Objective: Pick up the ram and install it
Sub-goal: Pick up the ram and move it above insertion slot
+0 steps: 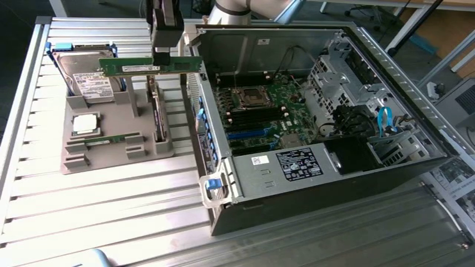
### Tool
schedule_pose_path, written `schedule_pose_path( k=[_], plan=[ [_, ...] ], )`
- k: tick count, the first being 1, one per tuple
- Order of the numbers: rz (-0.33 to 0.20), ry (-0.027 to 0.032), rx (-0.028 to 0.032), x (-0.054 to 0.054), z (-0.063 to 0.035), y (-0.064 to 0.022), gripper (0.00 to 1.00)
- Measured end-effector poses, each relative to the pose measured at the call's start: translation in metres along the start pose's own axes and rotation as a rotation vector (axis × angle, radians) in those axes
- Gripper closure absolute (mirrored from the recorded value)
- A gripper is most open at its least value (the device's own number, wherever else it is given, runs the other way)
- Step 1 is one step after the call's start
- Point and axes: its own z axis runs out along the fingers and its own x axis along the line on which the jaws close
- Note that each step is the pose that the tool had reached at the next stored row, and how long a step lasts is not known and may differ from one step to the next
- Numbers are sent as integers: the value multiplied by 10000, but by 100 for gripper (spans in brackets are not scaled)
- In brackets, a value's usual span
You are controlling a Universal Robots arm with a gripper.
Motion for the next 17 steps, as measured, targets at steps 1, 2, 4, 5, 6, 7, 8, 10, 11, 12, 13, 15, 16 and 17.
schedule_pose_path(
  k=[1,2,4,5,6,7,8,10,11,12,13,15,16,17],
  plan=[
    [0,0,-4,0,-1,-7,87],
    [0,0,-9,1,-1,-14,87],
    [-1,1,-18,2,-2,-30,87],
    [-1,1,-23,2,-3,-39,87],
    [-1,2,-28,3,-3,-48,87],
    [-1,3,-33,3,-4,-56,87],
    [-1,3,-39,4,-4,-66,87],
    [-1,5,-50,5,-5,-84,87],
    [-1,5,-57,6,-6,-94,87],
    [-2,5,-61,6,-7,-103,87],
    [-2,6,-68,7,-7,-112,87],
    [-3,4,-82,8,-9,-135,87],
    [-3,4,-91,9,-10,-155,87],
    [-3,4,-97,10,-11,-169,87]
  ],
)
